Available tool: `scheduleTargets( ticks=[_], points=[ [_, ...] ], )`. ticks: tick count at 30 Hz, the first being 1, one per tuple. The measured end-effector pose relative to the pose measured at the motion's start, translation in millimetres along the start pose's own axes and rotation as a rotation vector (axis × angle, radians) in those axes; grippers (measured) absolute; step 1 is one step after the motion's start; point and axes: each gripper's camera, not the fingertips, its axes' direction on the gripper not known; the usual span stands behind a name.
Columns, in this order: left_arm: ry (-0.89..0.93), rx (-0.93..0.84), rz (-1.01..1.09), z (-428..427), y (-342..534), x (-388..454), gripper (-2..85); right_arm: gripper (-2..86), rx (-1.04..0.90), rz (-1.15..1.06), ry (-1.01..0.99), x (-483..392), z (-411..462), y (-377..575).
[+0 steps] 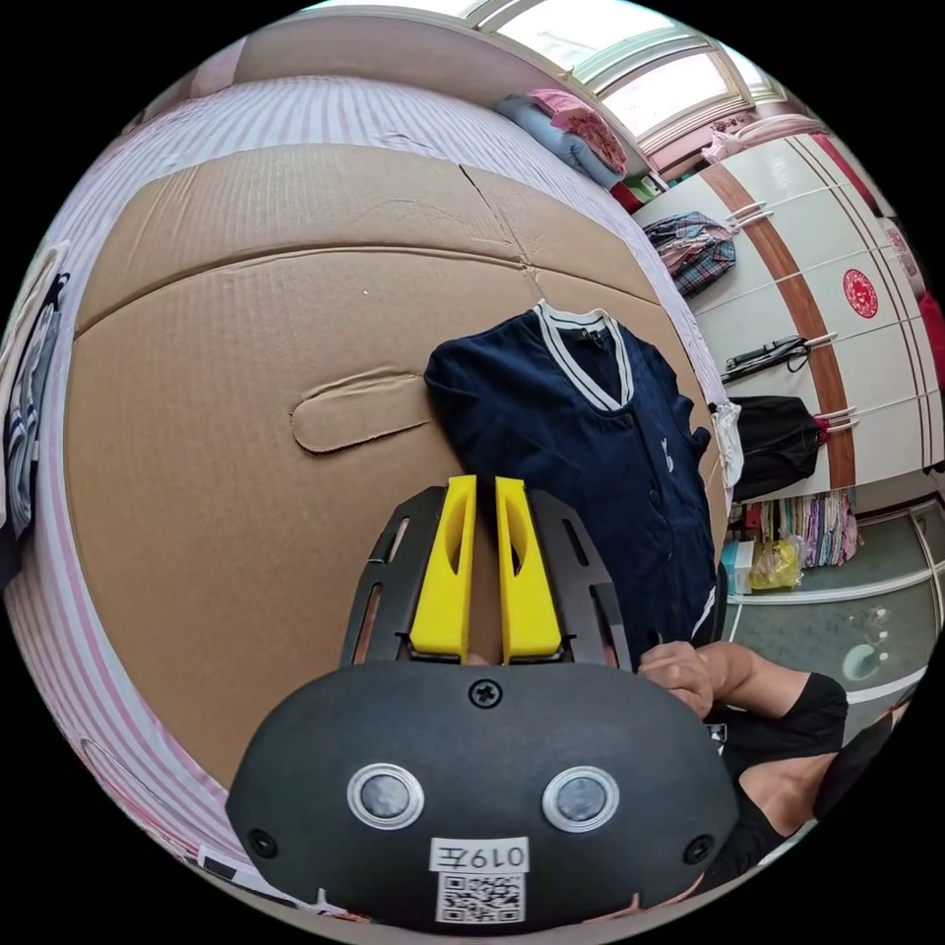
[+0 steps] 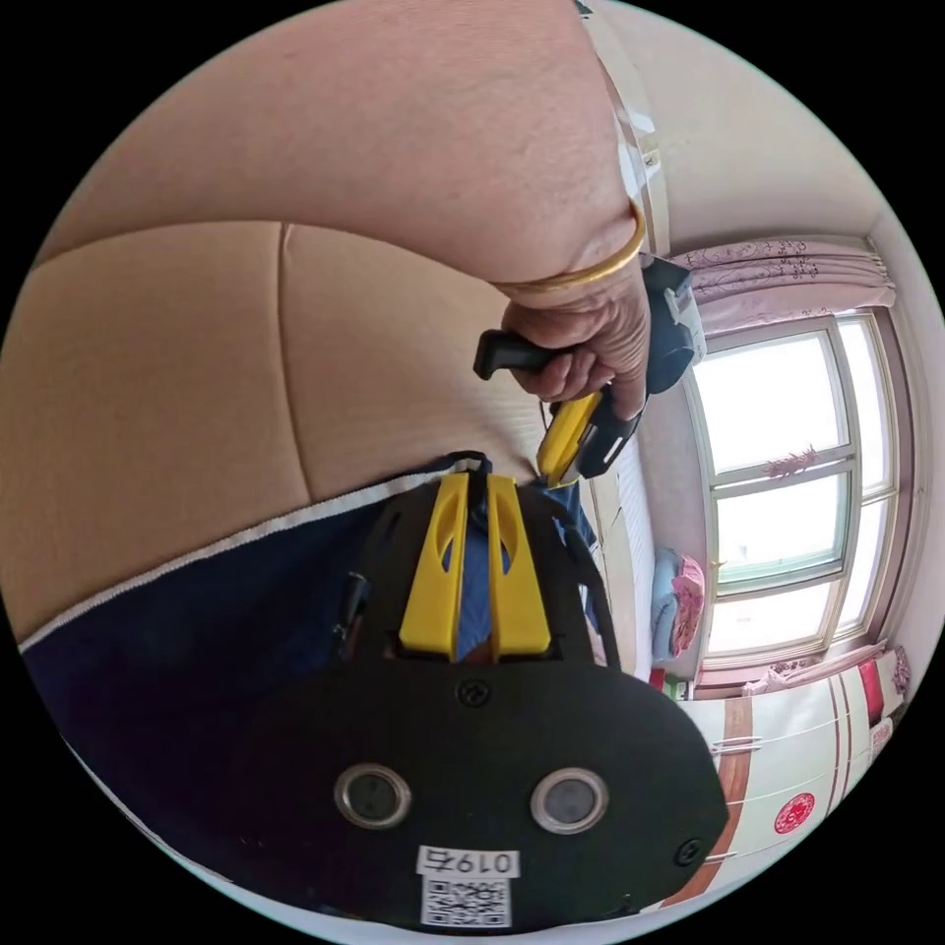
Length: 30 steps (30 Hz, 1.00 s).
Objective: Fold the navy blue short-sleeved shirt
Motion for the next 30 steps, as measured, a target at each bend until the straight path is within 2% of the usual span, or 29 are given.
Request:
scheduleTargets(
  ticks=[5, 7, 9, 13, 18, 23, 30],
  points=[
    [0.031, 0.025, 0.017, -20.8, 4.2, 0.9, 1.8, 5.9, 0.075, 0.025, -0.008, 7.3, -11.2, 15.9],
    [0.062, 0.055, 0.005, -29.9, 4.9, -2.8, 2.3, 5.0, 0.11, 0.044, -0.015, 13.8, -16.2, 24.2],
    [0.018, 0.095, -0.049, -38.7, 3.6, -10.4, 2.5, 2.5, 0.13, 0.08, -0.006, 23.5, -14.1, 34.3],
    [0.026, 0.124, -0.1, -37.5, -1.9, -21.3, 3.0, 0.7, 0.055, 0.155, -0.041, 49.0, 33.2, 55.5],
    [0.062, 0.106, -0.157, -28.8, -4.7, -30.2, 4.4, -0.1, -0.045, 0.147, 0.024, 52.6, 102.0, 70.6],
    [0.09, 0.119, -0.179, -26.5, 1.7, -31.1, 3.7, -0.6, -0.143, 0.073, 0.031, 24.8, 171.8, 80.6],
    [0.108, 0.176, -0.186, -37.7, 14.8, -18.9, 1.7, -0.8, -0.181, 0.099, -0.021, -13.3, 216.5, 101.6]
  ],
)
